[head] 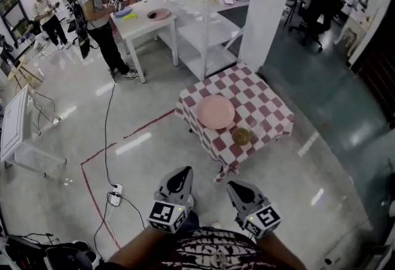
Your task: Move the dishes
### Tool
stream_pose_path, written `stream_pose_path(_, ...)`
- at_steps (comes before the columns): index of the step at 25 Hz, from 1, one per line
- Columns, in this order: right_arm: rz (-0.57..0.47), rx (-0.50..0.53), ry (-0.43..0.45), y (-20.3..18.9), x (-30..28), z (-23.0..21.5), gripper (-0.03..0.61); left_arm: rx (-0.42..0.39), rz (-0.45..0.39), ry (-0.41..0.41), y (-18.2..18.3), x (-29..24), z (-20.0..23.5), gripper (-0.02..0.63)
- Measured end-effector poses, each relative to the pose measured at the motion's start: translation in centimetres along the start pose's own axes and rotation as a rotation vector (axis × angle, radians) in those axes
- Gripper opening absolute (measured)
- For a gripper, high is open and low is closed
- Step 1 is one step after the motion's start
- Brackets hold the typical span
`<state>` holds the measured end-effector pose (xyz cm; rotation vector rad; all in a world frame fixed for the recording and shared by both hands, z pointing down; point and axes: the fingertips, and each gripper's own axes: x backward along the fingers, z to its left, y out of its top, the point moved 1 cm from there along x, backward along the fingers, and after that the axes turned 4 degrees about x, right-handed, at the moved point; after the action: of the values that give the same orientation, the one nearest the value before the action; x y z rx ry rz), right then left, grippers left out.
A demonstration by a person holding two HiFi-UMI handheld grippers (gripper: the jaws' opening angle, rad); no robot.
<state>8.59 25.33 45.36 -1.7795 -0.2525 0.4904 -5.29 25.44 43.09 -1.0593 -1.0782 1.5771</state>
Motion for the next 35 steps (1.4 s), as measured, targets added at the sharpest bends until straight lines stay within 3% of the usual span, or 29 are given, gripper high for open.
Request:
stream_pose_path(10,0.004,0.022,-0.110,2.4,-5.6,-1.9,0.035,0.022,0.000,-0.142,2.4,-5.3,4.5,0.025)
stream_pose_path(13,-0.007,0.040,-0.138,3.1,-6.5,-2.1,0.035,0.033,-0.012,-0.213,2.8,-6.4,4.8,0.025)
stream_pose_path(18,0.018,0.084,-0.181,3.3,-7.2,-2.2,0.035,0.051,0.023,-0.263,2.2,-9.1,5.6,0.025)
stream_pose_path(23,0.036,0.061,-0.259,3.0,-5.5,-4.1,0.035,0.064,0.049,-0.326,1.6,-11.3,4.1,0.025)
stream_pose_path(28,0.026,0.035,-0.284,2.4,-4.6,-6.8,0.035,0.056,0.080,-0.329,0.3,-13.3,2.9,0.025)
stream_pose_path(35,0.030,0.061,-0.259,2.7,-4.7,-12.6,0.035,0.056,0.102,-0.259,0.0,-18.6,2.2,0.025)
